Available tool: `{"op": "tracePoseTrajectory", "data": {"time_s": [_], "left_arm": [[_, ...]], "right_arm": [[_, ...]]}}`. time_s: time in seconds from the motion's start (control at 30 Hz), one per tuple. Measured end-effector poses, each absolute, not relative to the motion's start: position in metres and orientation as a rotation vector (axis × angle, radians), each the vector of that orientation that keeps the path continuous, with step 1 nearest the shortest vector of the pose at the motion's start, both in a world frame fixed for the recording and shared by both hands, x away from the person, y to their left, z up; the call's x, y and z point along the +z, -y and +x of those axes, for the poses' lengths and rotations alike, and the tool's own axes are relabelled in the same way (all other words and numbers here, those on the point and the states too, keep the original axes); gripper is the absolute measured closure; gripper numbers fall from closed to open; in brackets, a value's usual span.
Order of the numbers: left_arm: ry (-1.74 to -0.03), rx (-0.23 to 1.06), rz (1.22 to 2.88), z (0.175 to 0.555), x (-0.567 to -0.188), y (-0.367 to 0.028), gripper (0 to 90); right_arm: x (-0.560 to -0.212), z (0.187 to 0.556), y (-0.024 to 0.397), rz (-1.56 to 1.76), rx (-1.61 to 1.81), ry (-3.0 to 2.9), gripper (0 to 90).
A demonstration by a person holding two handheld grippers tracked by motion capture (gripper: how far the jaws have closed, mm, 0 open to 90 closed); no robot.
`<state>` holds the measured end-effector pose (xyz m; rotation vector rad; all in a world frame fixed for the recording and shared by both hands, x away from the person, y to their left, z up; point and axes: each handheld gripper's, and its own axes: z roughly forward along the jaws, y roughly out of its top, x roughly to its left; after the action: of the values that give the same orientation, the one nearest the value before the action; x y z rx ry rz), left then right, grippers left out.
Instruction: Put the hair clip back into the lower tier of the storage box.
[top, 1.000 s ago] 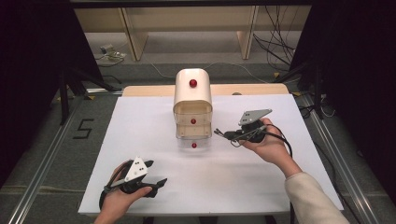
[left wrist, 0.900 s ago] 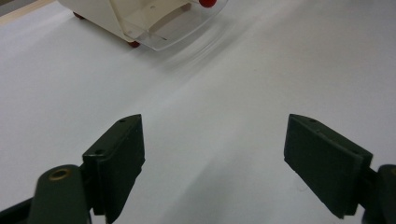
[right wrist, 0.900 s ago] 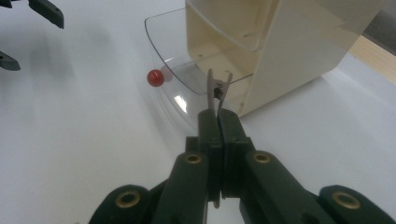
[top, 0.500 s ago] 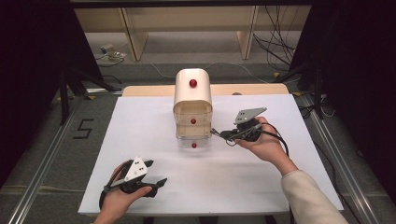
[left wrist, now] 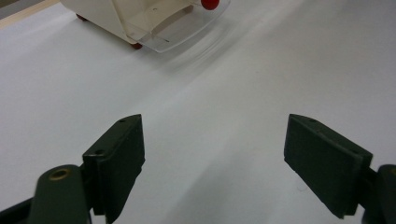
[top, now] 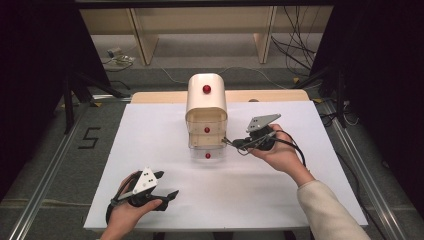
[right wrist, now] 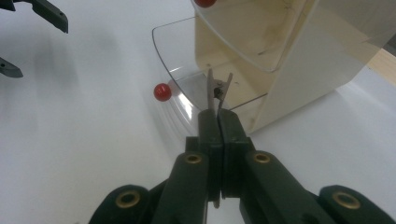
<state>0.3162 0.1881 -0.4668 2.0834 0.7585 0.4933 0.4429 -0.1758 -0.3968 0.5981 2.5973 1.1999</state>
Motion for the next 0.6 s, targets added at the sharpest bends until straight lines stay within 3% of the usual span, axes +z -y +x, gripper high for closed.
{"op": "tracePoseTrajectory", "data": {"time_s": [0.6], "left_arm": [[-0.761, 0.493, 2.076, 0.316, -0.466, -0.188, 20.5]], "right_arm": [[-0.394, 0.446, 0.164, 0.583, 1.183, -2.613, 90.0]]}}
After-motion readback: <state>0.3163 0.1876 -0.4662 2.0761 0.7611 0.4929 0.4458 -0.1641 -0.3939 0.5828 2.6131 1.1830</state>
